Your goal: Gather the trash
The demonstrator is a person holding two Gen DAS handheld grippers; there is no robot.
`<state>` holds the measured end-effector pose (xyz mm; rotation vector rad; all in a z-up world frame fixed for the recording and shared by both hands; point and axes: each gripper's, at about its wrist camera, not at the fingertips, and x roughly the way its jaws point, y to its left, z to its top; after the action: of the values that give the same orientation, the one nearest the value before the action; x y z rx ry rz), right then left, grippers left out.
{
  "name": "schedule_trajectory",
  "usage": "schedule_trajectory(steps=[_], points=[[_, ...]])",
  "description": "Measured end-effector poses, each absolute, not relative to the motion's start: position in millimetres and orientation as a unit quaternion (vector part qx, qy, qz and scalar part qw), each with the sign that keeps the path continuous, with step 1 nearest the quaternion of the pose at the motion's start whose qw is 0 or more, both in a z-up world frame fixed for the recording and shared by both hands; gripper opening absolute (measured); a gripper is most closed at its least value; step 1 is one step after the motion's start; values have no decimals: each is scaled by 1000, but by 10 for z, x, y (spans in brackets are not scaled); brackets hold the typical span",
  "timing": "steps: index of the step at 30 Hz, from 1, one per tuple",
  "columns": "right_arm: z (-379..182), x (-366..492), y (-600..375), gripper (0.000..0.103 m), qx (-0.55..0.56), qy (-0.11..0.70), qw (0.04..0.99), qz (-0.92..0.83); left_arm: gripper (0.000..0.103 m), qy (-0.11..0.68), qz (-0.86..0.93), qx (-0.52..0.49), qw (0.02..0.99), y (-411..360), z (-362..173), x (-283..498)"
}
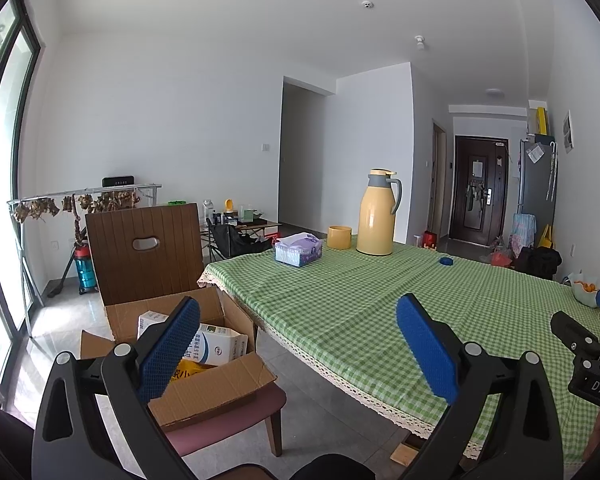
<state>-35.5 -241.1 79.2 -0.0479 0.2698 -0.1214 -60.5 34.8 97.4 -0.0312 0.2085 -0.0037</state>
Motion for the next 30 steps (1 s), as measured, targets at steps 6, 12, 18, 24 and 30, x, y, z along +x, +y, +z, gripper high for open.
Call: schedule_trajectory(steps=[6,12,18,24,30], points=[[780,-354,-2430,94,-18,139,988,-64,95,104,-3,-15,994,355,982,-610],[790,-360,-2449,94,-15,139,988,-67,95,104,-2,-14,994,339,983,-618],[793,-368,-2442,94,-14,140,988,-66,95,104,-3,-16,994,343,995,-623],[793,-383,-2445,93,-13,139,988,-66,95,103,-3,-16,995,341,1007,-633],[775,-393,-2432,94,-19,136,988,-72,95,103,-2,-15,995,350,1002,-629]])
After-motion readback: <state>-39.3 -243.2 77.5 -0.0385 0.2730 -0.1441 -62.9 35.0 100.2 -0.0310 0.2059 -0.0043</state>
